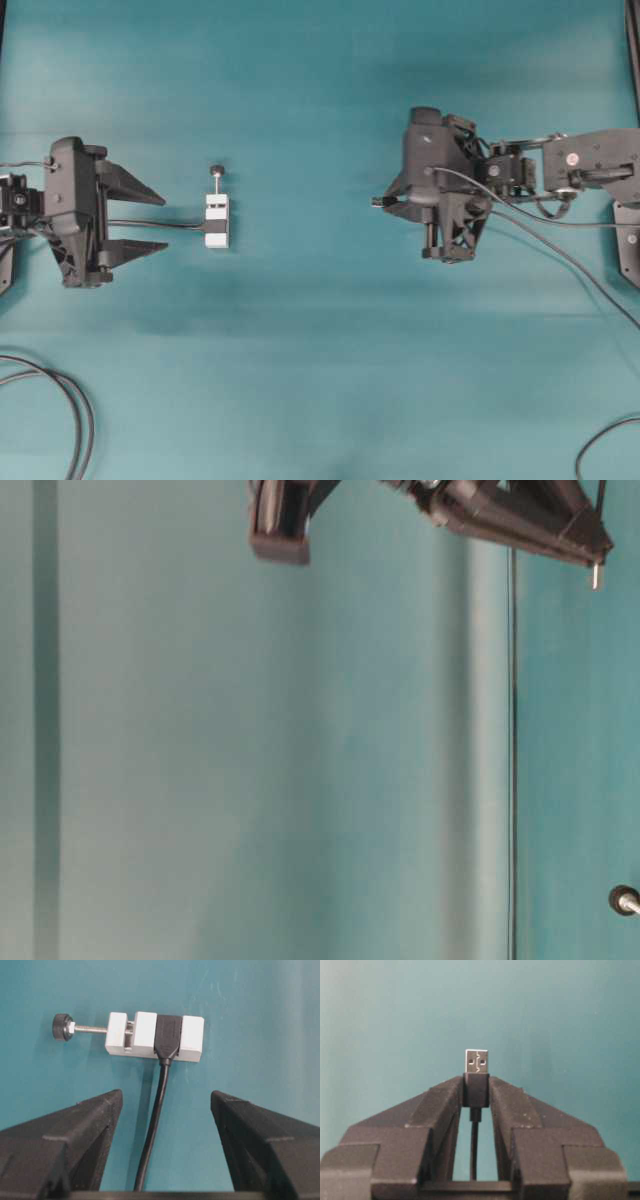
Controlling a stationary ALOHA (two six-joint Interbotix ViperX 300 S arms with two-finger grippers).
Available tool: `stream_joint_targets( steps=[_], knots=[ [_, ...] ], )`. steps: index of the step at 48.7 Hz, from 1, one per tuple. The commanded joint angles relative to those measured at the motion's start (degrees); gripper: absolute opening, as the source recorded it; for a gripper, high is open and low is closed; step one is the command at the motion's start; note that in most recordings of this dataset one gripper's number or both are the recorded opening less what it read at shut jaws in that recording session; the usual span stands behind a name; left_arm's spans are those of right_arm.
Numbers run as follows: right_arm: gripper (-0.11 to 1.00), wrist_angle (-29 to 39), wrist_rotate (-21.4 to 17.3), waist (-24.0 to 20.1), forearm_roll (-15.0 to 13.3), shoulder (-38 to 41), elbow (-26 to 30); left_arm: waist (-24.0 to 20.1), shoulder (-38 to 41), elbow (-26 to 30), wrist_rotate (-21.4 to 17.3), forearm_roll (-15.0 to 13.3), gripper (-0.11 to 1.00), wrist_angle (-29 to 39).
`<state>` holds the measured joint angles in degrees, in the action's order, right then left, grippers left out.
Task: Insert the USB cable into the female connector supported by the left arm.
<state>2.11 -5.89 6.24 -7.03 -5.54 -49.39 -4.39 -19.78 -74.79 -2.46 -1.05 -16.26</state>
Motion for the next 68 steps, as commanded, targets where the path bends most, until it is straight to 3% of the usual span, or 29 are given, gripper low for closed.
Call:
stream_joint_targets(
  steps=[1,6,16,30,45,60,68],
  knots=[
    [0.21,4.48,-1.32,-0.44,-0.18,-0.44,3.87,0.18,-0.09,-0.26,-0.88,0.00,0.79,-2.02],
    [0.21,8.61,-3.96,-1.14,-0.18,0.44,6.42,0.18,-0.09,-1.05,-0.97,0.00,0.79,-2.99],
    [0.21,10.46,-6.24,-3.16,-0.18,4.13,10.99,0.18,1.93,-1.49,-1.14,0.09,0.79,-5.01],
    [0.21,19.78,-6.33,-4.48,-0.18,10.99,21.80,0.00,12.13,-1.23,-1.23,0.18,0.79,-20.65],
    [0.21,24.08,-5.98,-4.75,-0.35,17.49,31.90,0.09,25.22,0.88,-1.32,0.26,0.78,-32.08],
    [0.21,29.44,-5.80,-5.45,-2.29,24.26,40.52,0.09,27.33,0.97,-5.19,0.26,0.77,-33.40],
    [0.21,30.67,-5.80,-5.80,-3.78,27.07,43.68,0.09,27.33,1.14,-5.27,0.26,0.76,-33.40]
  ],
)
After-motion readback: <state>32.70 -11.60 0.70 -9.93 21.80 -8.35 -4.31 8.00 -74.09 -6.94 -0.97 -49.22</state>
